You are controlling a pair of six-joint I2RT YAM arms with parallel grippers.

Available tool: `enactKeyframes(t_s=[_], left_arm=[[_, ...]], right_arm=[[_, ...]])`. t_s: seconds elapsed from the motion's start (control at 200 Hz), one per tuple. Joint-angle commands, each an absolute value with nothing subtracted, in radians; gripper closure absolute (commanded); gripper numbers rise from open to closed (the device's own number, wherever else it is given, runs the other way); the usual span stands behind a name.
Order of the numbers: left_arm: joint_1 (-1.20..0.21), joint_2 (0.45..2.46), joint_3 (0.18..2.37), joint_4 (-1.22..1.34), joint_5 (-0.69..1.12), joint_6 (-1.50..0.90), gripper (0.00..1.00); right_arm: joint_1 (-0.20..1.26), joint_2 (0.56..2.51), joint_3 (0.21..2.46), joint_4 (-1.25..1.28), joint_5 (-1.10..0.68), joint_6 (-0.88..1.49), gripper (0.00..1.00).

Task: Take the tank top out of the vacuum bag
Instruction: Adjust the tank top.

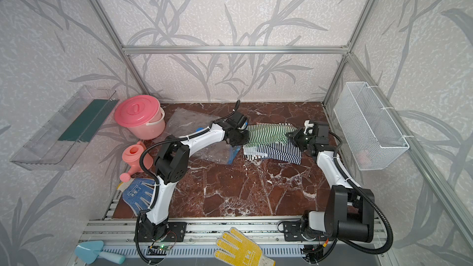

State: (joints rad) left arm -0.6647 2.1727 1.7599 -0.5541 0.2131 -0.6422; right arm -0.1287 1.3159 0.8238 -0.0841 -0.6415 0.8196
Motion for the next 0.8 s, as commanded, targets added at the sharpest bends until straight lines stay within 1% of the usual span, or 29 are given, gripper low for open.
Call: enactKeyframes(t_s=[0.0, 0.26, 0.45, 0.795], left_arm=[[-0.668, 2.093, 1.749, -0.572, 0.244, -0.625, 1.00], [-0.668, 2.046, 1.737, -0.590, 0.295, -0.635, 1.00], [-0.667, 2.004, 1.712, -0.609, 0.264, -0.620, 1.00], [-0.667, 2.011, 1.693, -0.637, 0.250, -0.611, 1.00]], right_arm=[[-0.137, 1.261, 0.804, -0.136, -0.613, 0.777, 1.00], [-0.153, 1.245, 0.753, -0.166, -0.600, 0.758, 1.00], [-0.163, 1.238, 0.736, -0.207, -0.580, 0.734, 1.00], [-0.189, 1.198, 0.648, -0.278, -0.519, 0.687, 1.00]])
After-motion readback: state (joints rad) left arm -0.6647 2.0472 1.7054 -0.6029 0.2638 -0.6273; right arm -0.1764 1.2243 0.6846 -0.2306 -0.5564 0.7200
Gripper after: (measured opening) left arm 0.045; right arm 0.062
